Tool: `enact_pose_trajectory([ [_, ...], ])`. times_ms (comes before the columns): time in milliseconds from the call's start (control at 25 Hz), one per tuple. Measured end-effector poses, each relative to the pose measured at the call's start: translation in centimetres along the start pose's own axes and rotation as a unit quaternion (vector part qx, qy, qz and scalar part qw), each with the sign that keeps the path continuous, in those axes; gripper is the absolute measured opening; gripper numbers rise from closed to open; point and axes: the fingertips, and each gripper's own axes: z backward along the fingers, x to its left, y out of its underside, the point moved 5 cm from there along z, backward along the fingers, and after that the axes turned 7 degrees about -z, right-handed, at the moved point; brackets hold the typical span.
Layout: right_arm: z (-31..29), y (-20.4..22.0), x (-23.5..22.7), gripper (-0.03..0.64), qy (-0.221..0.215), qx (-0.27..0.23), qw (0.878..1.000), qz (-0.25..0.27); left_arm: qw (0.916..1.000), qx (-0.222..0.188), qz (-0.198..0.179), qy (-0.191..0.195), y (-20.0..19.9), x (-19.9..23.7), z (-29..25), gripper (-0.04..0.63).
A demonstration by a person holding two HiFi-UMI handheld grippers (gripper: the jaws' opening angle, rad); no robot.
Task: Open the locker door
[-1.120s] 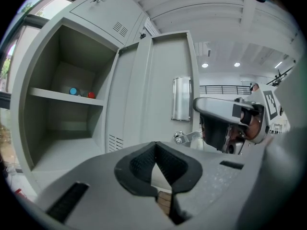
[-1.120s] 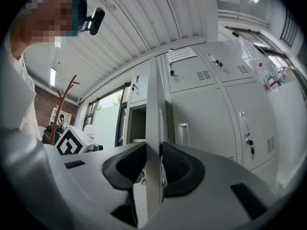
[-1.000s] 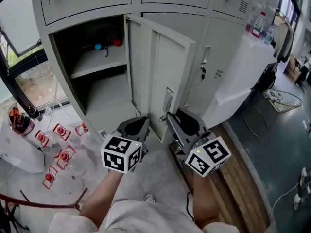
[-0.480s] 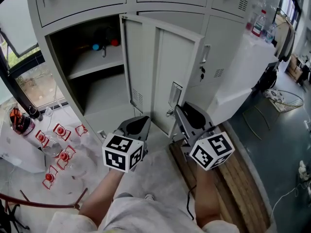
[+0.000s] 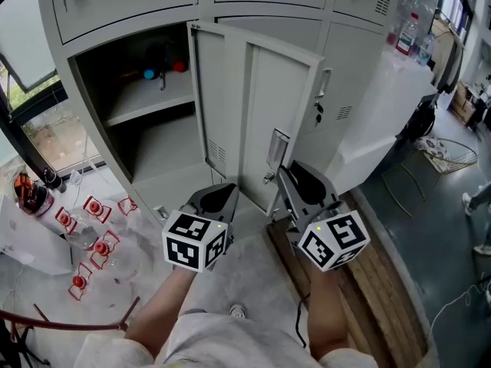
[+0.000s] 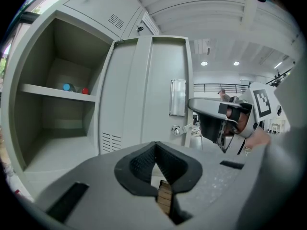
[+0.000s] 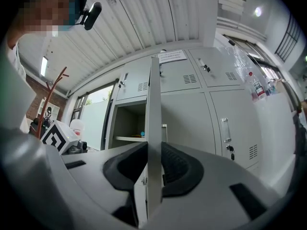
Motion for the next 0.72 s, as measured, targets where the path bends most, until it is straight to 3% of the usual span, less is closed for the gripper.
enact_pose_trajectory([
  [720,1.4,-0.1,2.7,0.081,0.080,0.002,0.997,0.017,0.9995,-0.005,0.008,0.030,0.6,1.2,2.9,0.005],
])
